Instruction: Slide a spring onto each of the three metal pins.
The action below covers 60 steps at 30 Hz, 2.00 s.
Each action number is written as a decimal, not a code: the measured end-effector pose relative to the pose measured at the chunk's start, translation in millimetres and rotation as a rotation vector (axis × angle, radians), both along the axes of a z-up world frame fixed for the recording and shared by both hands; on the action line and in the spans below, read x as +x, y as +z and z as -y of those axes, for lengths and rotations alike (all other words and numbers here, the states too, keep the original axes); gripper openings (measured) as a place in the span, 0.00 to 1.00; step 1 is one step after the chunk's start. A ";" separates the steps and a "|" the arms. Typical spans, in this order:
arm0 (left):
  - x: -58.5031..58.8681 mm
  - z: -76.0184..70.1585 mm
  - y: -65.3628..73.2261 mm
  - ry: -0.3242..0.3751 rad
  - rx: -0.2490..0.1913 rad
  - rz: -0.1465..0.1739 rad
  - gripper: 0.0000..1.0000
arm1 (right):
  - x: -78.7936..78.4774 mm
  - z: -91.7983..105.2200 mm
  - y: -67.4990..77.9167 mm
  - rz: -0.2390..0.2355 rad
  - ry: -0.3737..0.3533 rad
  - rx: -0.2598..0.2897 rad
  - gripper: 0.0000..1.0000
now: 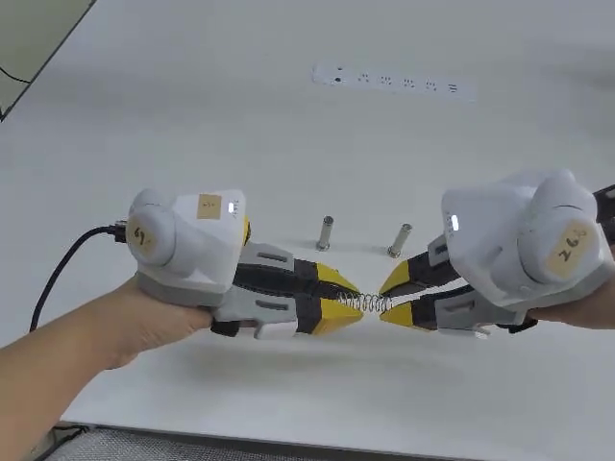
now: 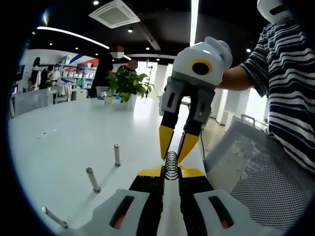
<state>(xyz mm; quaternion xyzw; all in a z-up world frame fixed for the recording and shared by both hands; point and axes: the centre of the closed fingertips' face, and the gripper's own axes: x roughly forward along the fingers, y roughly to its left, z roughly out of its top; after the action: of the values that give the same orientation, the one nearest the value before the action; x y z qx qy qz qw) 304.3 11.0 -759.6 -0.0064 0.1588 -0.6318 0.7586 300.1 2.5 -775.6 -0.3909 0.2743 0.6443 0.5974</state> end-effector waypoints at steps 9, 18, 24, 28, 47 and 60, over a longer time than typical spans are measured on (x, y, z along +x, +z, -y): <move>1.4 -3.4 -3.8 0.001 0.012 -0.006 0.07 | 1.1 -3.2 10.6 0.024 0.033 0.046 0.13; 0.1 -5.6 -10.7 -0.009 0.046 -0.001 0.07 | -1.4 -13.1 22.1 0.022 0.066 0.099 0.13; 0.8 -5.8 -11.3 -0.008 0.048 0.004 0.07 | -0.8 -18.6 28.2 0.014 0.071 0.131 0.13; 1.6 -6.6 -10.1 -0.005 0.044 0.005 0.07 | -0.9 -20.9 31.5 0.011 0.063 0.163 0.13; -0.9 -0.6 -10.2 -0.014 0.037 0.006 0.07 | -4.7 -38.3 45.6 0.005 0.038 0.268 0.12; -2.0 1.7 -5.9 -0.018 0.030 0.015 0.07 | -4.5 -50.0 50.0 0.045 0.048 0.311 0.12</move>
<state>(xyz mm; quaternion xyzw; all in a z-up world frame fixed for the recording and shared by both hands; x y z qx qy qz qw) 302.3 9.3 -765.6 0.0113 0.1625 -0.6360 0.7543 295.6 52.5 -725.6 -0.3147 0.1483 0.6842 0.6409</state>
